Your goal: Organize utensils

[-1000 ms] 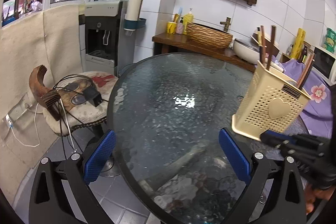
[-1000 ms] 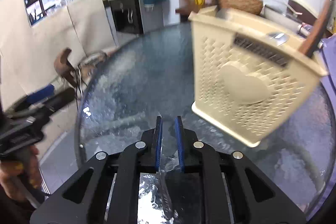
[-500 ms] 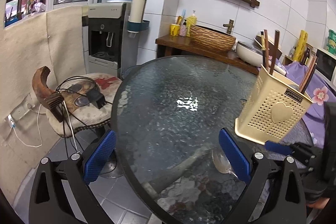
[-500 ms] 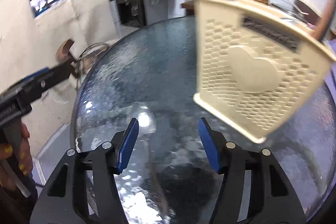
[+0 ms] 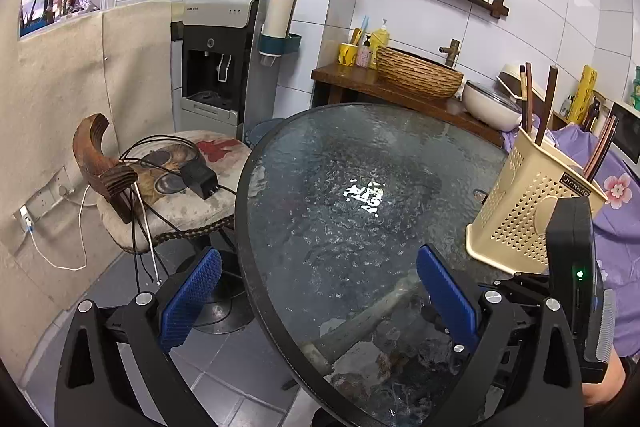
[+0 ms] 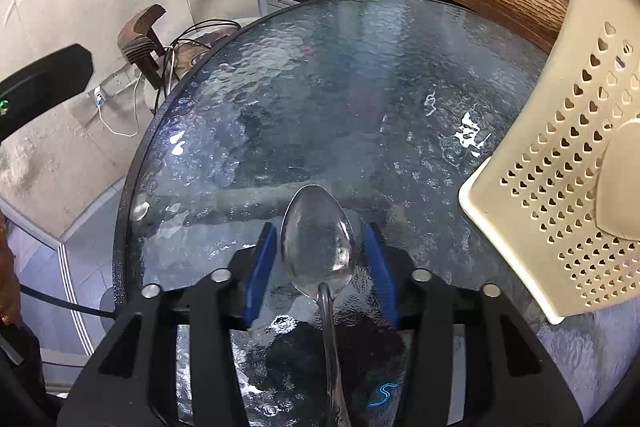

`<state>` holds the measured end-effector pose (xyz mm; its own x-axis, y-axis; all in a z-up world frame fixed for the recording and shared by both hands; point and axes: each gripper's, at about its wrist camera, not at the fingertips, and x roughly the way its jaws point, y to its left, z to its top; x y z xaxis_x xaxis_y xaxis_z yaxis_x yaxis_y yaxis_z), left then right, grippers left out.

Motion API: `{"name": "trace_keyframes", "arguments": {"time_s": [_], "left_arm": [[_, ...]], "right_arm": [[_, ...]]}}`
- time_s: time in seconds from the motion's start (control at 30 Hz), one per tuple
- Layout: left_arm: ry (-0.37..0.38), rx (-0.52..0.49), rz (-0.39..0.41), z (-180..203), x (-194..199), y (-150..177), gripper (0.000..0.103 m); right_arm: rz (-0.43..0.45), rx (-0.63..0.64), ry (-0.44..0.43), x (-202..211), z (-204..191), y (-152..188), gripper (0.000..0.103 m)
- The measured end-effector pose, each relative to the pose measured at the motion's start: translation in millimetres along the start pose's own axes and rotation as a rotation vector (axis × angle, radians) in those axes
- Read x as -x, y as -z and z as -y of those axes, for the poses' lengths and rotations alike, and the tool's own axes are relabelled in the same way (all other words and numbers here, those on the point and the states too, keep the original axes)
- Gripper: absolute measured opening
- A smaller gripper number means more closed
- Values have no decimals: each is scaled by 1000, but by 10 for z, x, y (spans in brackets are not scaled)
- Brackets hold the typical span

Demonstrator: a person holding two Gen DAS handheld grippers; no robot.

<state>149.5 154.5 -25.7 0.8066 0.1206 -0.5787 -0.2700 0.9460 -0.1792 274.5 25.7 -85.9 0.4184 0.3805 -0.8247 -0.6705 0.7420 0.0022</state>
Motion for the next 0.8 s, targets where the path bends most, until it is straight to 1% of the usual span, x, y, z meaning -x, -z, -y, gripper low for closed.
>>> {"name": "trace_keyframes", "arguments": {"time_s": [0.23, 0.33, 0.63, 0.7, 0.8], "left_arm": [[10, -12, 0, 74, 9, 22, 96], [17, -14, 0, 98, 7, 21, 96], [30, -21, -3, 171, 4, 32, 96], [34, -26, -5, 196, 7, 36, 96], [42, -38, -8, 264, 5, 50, 96]], "right_arm": [[6, -13, 16, 46, -2, 43, 38], [48, -43, 18, 178, 65, 67, 38], [226, -146, 23, 976, 315, 61, 38], [259, -159, 26, 1148, 354, 78, 38], [290, -189, 8, 1322, 418, 88, 38]]}}
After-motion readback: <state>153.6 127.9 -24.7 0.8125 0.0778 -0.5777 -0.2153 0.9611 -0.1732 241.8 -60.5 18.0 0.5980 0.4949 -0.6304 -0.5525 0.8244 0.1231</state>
